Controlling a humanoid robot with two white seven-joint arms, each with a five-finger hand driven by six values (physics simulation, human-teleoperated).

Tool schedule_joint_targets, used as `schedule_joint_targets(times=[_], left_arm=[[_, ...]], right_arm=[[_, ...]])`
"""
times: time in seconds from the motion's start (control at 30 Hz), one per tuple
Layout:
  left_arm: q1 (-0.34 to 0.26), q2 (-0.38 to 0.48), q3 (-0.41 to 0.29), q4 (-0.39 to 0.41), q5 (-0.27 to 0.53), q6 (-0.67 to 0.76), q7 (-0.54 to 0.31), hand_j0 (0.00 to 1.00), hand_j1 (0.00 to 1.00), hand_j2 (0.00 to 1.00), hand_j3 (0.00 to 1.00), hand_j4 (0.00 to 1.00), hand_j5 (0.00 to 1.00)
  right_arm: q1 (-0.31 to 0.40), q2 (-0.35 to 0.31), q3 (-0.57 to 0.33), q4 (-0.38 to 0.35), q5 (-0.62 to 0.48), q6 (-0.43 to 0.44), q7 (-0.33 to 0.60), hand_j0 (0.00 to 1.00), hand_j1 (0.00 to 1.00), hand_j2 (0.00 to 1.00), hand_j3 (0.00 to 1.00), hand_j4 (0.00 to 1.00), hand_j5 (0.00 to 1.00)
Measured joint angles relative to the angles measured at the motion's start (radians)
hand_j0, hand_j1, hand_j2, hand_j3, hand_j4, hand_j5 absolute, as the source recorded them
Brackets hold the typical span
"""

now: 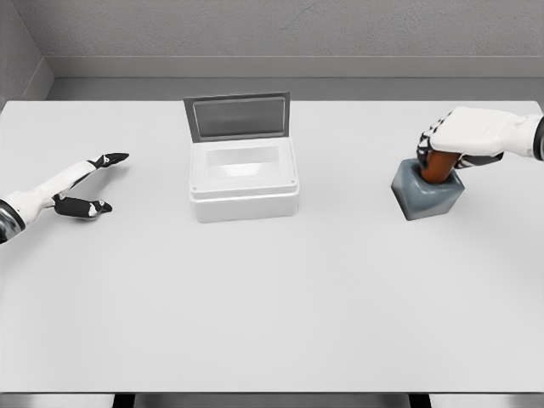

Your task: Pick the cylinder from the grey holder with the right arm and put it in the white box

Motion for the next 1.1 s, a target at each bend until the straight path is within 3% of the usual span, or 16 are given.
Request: schedule_joint_targets(times=[0.4,0.77,1.1], left_arm=[[0.000,0.002,0.000,0.001,0.001,0.000,0.000,1.00,1.00,1.00,1.00,1.00,1.00],[-0.018,0.000,0.001,0.003,-0.033,0.000,0.000,1.00,1.00,1.00,1.00,1.00,1.00],[-0.023,-0.004,0.001,0.009,-0.038,0.000,-0.002,1.00,1.00,1.00,1.00,1.00,1.00]], right_arm=[[-0.060,0.011,-0.048,-0.007,0.003,-0.008,0.002,0.13,0.13,0.13,0.13,0.13,0.13],[-0.115,0.225,-0.036,-0.010,0.000,-0.008,0.002,0.13,0.13,0.13,0.13,0.13,0.13],[-0.129,0.283,0.053,-0.124,0.001,-0.009,0.003,0.13,0.13,0.13,0.13,0.13,0.13]])
